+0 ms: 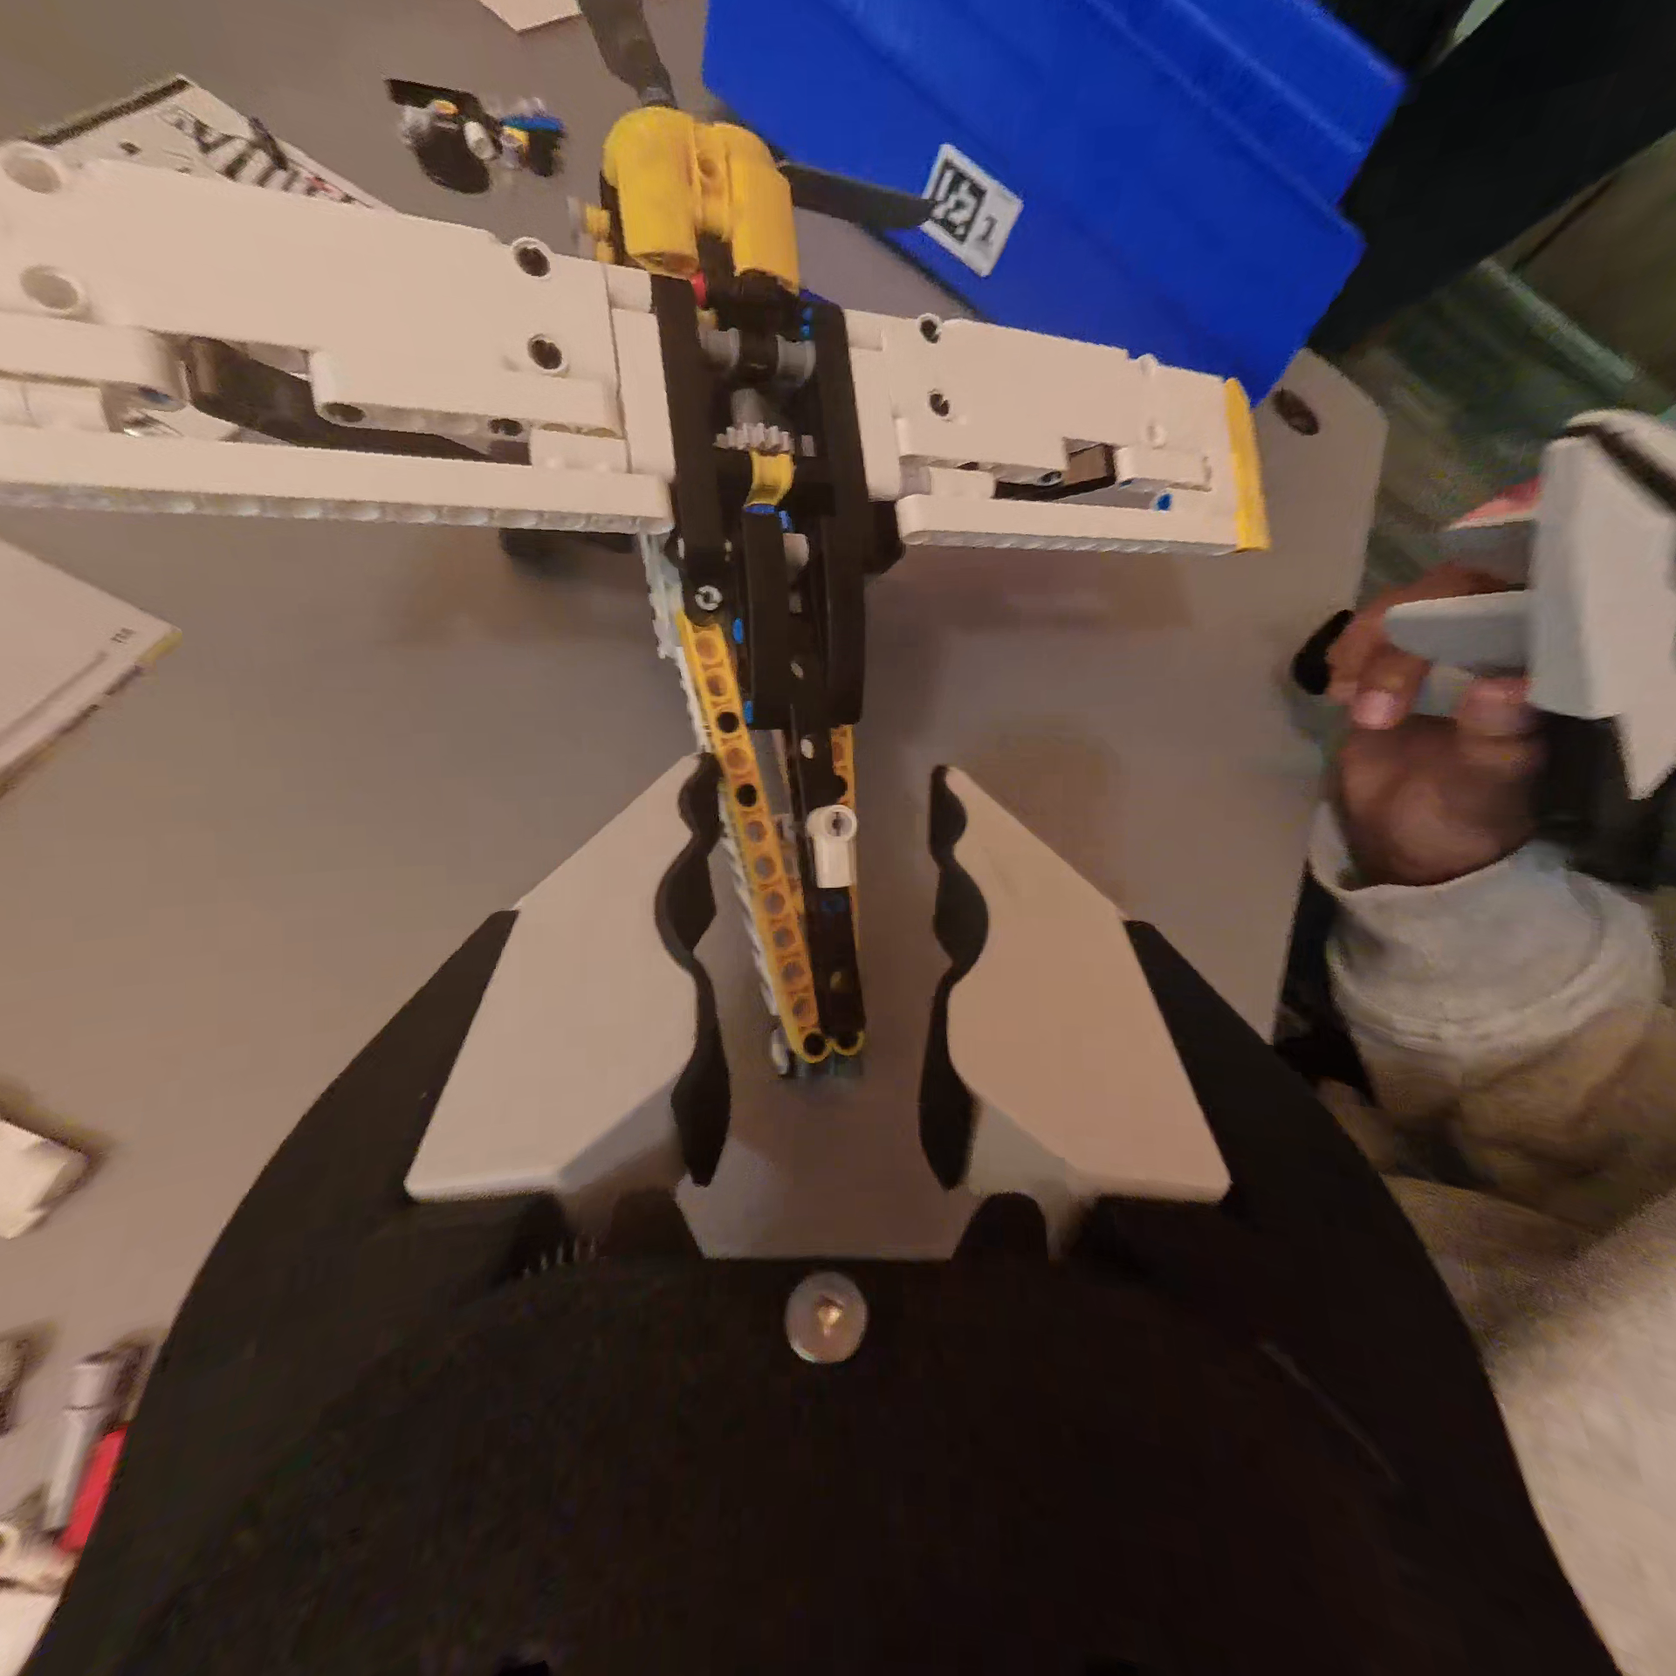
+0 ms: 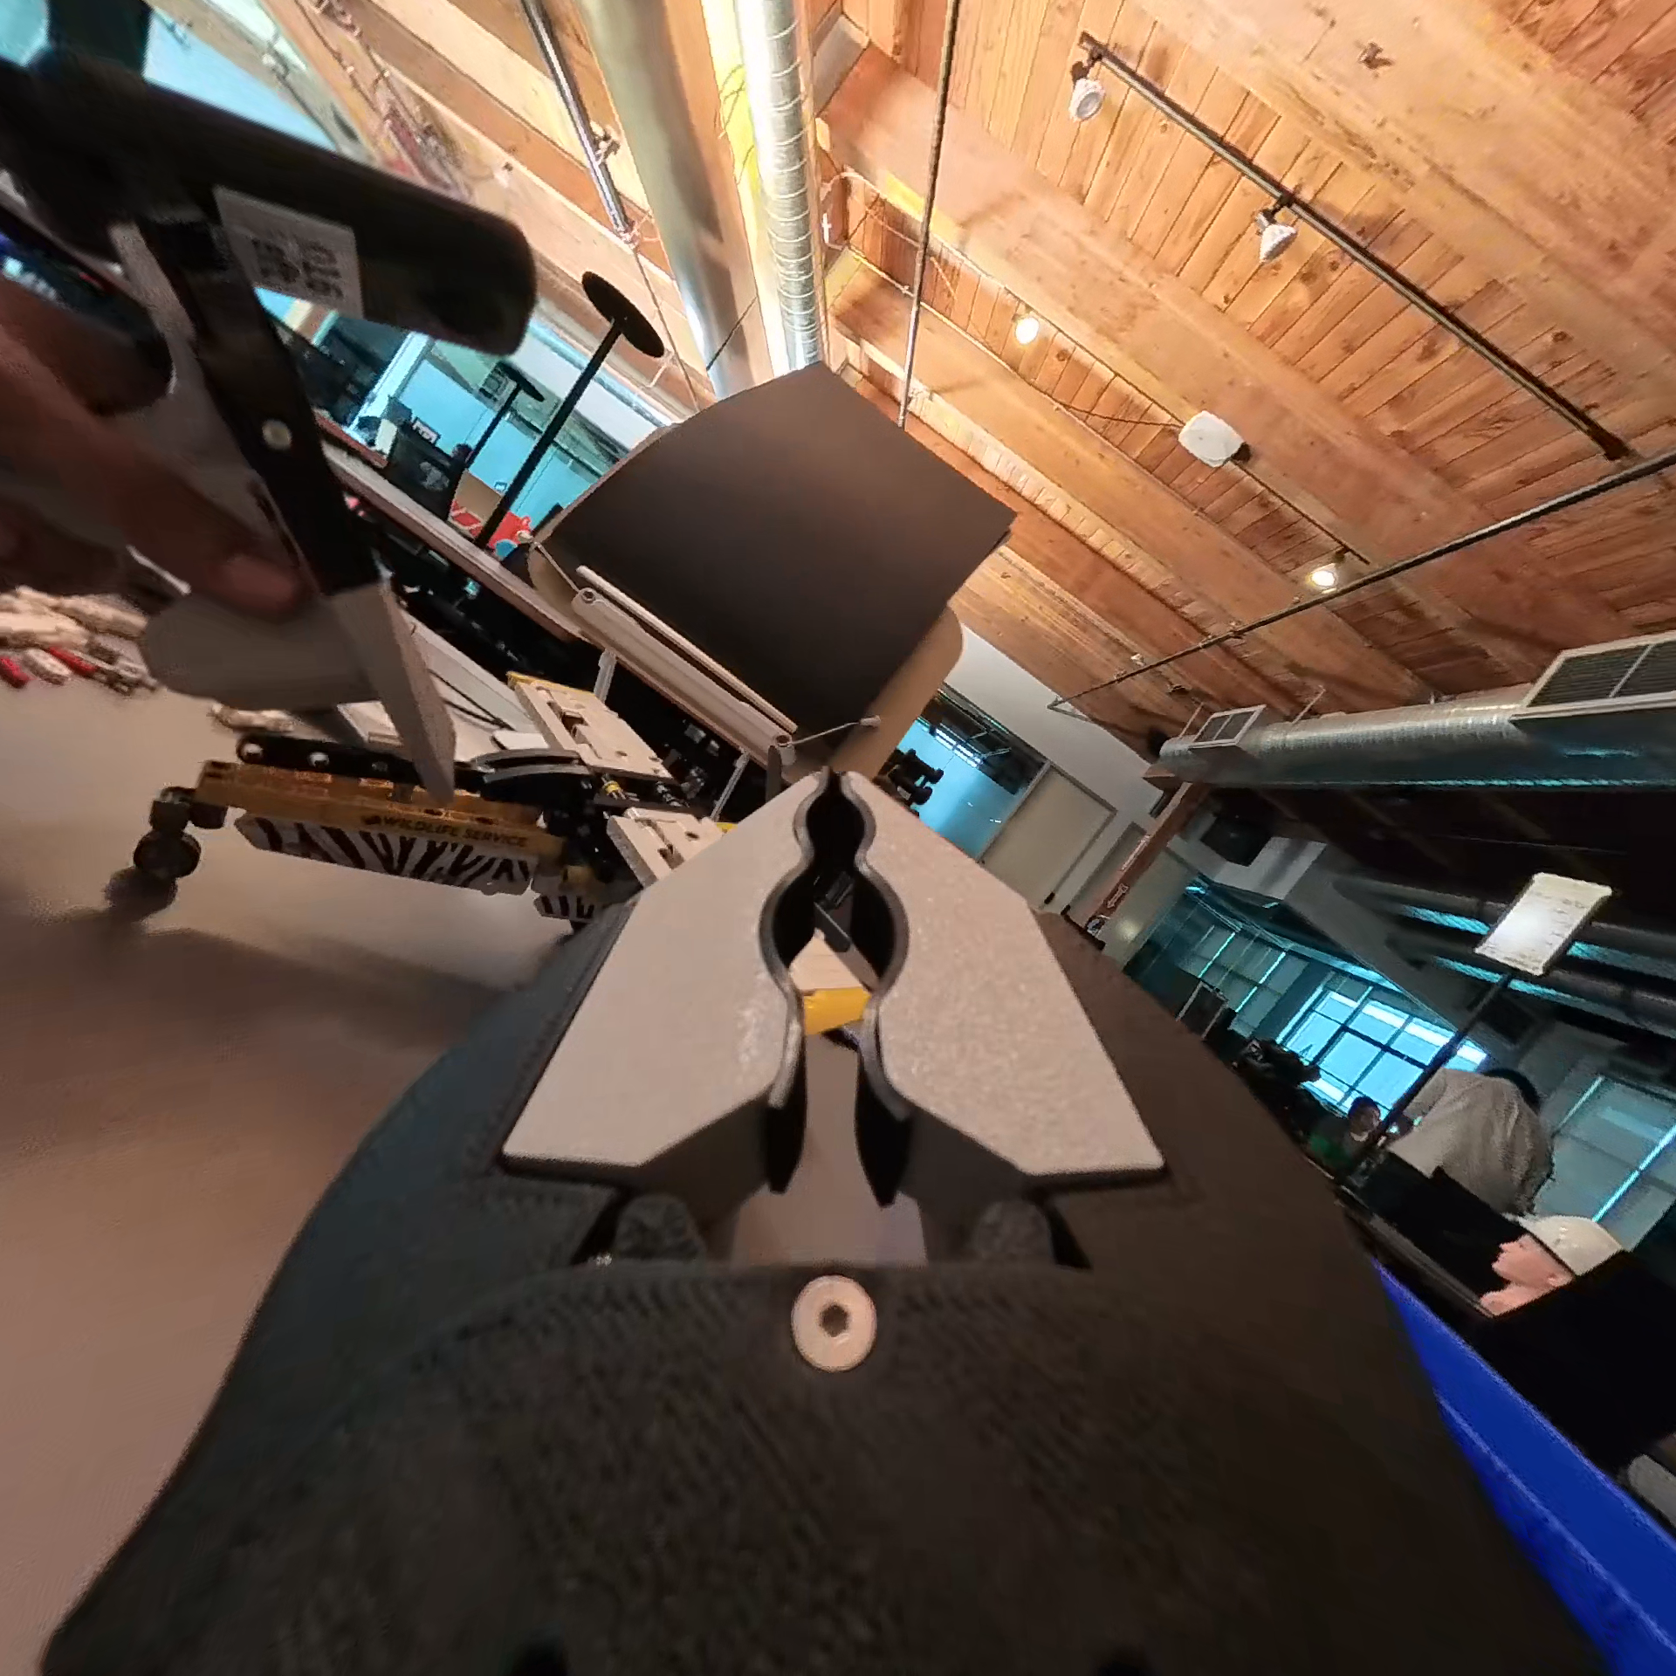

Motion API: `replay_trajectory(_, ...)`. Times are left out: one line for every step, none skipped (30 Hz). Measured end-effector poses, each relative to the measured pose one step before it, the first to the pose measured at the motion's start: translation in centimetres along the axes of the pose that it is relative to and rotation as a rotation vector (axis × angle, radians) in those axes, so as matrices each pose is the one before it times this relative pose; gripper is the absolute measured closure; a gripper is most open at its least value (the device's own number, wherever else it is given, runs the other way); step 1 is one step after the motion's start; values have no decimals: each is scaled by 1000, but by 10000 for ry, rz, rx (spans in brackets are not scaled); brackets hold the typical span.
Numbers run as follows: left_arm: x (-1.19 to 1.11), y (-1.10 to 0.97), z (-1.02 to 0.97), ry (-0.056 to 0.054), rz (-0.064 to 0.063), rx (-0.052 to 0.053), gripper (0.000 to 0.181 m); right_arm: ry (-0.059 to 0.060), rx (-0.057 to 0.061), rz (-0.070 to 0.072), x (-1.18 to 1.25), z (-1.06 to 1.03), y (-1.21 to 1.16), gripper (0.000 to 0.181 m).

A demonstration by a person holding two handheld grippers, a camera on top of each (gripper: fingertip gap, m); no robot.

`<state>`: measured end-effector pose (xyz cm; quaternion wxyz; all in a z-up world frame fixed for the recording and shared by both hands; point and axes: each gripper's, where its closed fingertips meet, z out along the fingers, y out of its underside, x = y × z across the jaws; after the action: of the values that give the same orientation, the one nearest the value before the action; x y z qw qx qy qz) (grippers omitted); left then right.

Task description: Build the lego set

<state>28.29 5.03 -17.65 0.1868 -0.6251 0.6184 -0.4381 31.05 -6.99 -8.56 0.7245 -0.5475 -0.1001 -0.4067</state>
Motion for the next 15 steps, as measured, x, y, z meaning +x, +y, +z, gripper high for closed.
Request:
replay_trajectory(-374,-62,183,-197,191,-139,143,90,27,125,357,-120,26,181)
replay_trajectory(-359,-57,177,-180,173,-142,148,90,9,105,326,-102,79,181)
replay_trajectory(-280,-62,192,-112,175,-130,153,73,-9,90,267,-84,121,181)
replay_trajectory(-103,-142,193,9,89,-75,153,50,-22,82,205,-69,163,181)
replay_trajectory(-79,-189,206,49,-14,-42,153,39,-23,71,149,-39,168,181)
replay_trajectory(-79,-189,251,46,-40,-45,152,23,-21,63,86,-28,147,181)
replay_trajectory(-88,-220,242,35,-12,-24,152,7,-16,50,50,-13,128,181)
replay_trajectory(-89,-202,252,20,14,-10,152,8,-16,32,26,-10,104,181)
replay_trajectory(-78,-192,249,11,10,-11,152,2,-17,13,7,1,80,181)
replay_trajectory(-64,-163,217,2,23,-17,152,-2,-17,-3,4,11,53,181)
replay_trajectory(-66,-129,168,-13,26,-19,152,0,-15,-6,4,9,57,181)
replay_trajectory(-45,-89,122,-14,25,-14,152,-8,-19,5,-15,6,63,181)
replay_trajectory(-12,-55,73,-8,20,-16,152,-10,-26,14,-4,11,92,181)
replay_trajectory(-15,2,29,-7,8,-14,152,-11,-28,18,-18,14,103,181)
replay_trajectory(3,29,-26,5,-2,-12,152,-14,-35,21,-16,13,133,181)
